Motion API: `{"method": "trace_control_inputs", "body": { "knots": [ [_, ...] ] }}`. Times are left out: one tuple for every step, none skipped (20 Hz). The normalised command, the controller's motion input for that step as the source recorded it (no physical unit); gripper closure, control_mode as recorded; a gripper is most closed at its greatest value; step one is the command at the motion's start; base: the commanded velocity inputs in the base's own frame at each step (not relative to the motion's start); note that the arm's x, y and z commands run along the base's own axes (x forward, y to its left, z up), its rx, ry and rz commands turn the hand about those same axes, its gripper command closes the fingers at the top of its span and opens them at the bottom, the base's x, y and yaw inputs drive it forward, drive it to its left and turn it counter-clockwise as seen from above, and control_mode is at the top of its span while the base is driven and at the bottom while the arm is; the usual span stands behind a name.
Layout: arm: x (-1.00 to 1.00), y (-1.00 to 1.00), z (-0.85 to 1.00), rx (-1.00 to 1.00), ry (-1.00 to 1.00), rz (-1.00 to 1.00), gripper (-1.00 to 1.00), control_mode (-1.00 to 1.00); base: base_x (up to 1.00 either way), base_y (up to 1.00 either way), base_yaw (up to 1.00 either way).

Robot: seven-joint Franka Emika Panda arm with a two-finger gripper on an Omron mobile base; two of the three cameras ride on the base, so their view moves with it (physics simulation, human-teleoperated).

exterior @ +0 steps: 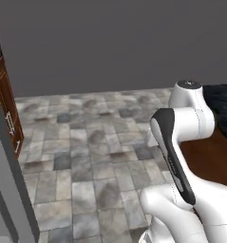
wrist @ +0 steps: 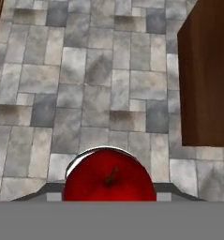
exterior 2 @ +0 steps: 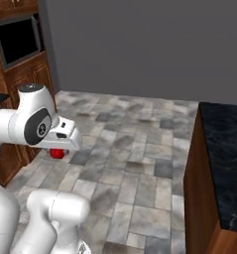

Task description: Pick up each apple from the fridge and place one apple on each plate on the dining counter.

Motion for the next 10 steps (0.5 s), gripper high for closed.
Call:
{"method": "trace_control_inputs", "body": {
  "knots": [
    [0.00,0.00,0.00,0.00,0.00,0.00,1.00,1.00,0.60,-0.53,-0.14],
    [0.00,0.00,0.00,0.00,0.00,0.00,1.00,1.00,0.59,-0.50,-0.08],
    [0.00,0.00,0.00,0.00,0.00,0.00,1.00,1.00,0.74,-0.53,0.00],
    [0.00,0.00,0.00,0.00,0.00,0.00,1.00,1.00,0.81,-0.61,0.00],
    [0.00,0.00,0.00,0.00,0.00,0.00,1.00,1.00,0.87,-0.66,0.08],
    [0.00,0.00,0.00,0.00,0.00,0.00,1.00,1.00,0.94,-0.60,0.11],
    [0.00,0.00,0.00,0.00,0.00,0.00,1.00,1.00,0.94,-0.51,0.10],
    [0.00,0.00,0.00,0.00,0.00,0.00,1.00,1.00,0.89,-0.39,0.06],
    [0.00,0.00,0.00,0.00,0.00,0.00,1.00,1.00,0.94,-0.27,0.01],
    [0.00,0.00,0.00,0.00,0.00,0.00,1.00,1.00,1.00,-0.16,0.00]
  ]
}}
